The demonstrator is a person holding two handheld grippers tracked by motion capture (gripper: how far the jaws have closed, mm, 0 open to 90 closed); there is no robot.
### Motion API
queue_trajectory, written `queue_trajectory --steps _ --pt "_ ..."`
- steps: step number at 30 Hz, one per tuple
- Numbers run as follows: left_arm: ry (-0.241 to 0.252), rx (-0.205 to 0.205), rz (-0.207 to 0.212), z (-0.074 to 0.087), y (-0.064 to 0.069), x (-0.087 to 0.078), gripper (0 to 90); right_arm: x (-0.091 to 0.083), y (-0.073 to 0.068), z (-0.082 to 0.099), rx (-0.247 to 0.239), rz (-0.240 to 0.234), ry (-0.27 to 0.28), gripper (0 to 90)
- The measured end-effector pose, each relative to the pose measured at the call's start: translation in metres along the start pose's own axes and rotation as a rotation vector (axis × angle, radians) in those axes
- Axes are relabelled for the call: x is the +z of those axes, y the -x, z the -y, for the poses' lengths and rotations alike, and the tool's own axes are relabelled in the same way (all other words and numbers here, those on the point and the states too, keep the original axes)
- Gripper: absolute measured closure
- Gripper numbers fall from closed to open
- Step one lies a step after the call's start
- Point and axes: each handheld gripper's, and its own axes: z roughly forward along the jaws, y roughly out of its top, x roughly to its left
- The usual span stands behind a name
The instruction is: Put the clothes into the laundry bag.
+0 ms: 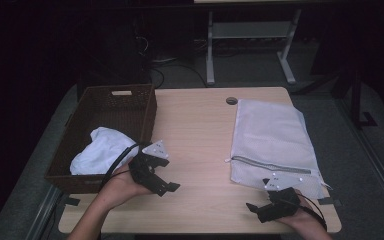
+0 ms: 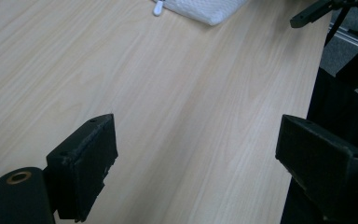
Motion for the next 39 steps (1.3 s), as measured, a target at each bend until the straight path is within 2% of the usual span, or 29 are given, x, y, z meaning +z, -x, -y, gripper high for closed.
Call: queue_trajectory --steps 6,12,17,23,28,34,39 --pt "-0.007 0.0 -0.017 -0.008 -0.007 -0.011 12.2 0.001 0.001 0.0 -0.001 -0.001 0.001 2.3" --pt "0.005 -0.012 -0.024 -0.015 -0.016 -0.025 12.5 0.001 0.0 0.0 -0.001 -0.001 -0.001 2.3" --pt "0.004 -0.029 -0.051 -0.018 -0.027 -0.038 12.6 0.001 0.001 0.0 -0.001 -0.001 -0.001 2.3" --pt "0.001 -0.066 -0.113 -0.015 -0.048 -0.051 12.7 0.001 0.0 0.0 -0.003 -0.002 0.0 2.3" --pt "-0.002 -0.113 -0.176 -0.007 -0.068 -0.061 12.9 0.001 0.0 0.0 -0.002 -0.004 -0.003 2.3" --pt "-0.018 -0.168 -0.251 0.007 -0.093 -0.07 12.9 0.001 0.0 0.0 -0.002 -0.007 -0.004 2.3" --pt "-0.043 -0.199 -0.312 0.023 -0.109 -0.077 12.8 0.001 0.0 0.0 -0.001 -0.007 -0.005 2.3"
